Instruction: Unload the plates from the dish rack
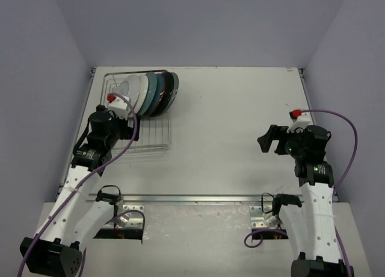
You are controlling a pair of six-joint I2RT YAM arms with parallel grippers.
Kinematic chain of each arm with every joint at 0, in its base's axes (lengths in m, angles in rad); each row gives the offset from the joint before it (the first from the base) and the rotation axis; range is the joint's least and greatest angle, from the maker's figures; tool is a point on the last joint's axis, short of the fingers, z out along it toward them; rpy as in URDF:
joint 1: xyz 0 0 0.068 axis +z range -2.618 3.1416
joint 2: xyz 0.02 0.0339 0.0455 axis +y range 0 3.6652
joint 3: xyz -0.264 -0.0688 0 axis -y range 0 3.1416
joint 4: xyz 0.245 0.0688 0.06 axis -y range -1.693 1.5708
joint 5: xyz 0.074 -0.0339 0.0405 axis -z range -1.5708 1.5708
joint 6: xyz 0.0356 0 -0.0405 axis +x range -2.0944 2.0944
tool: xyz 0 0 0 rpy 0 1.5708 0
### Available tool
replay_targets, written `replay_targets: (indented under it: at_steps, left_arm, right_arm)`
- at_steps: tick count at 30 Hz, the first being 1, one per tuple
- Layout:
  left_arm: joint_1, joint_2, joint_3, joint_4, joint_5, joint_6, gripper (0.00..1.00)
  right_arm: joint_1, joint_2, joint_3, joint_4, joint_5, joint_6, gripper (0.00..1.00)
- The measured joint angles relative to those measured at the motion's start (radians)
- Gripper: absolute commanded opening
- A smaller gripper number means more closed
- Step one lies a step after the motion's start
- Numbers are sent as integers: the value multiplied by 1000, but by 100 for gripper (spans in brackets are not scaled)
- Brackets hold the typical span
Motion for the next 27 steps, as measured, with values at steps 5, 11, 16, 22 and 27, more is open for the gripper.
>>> replay_targets:
  at_steps: [5, 11, 16, 22, 27]
  left_arm:
    - [0, -6, 0, 1, -33, 1, 100]
    - [0, -44, -16, 43, -132, 60, 100]
    - [0, -52, -48, 110, -200, 116, 89]
    - [0, 60, -49, 189, -272, 152, 86]
    - [0, 193, -51, 252, -289, 170, 82]
  right_arm:
    - [0, -5, 0, 0, 0, -26, 99]
    - [0, -3, -8, 0, -1, -33, 99]
    - [0, -3, -16, 0, -2, -34, 99]
    - [0, 7, -19, 1, -8, -34, 99]
    - [0, 26, -19, 2, -9, -34, 99]
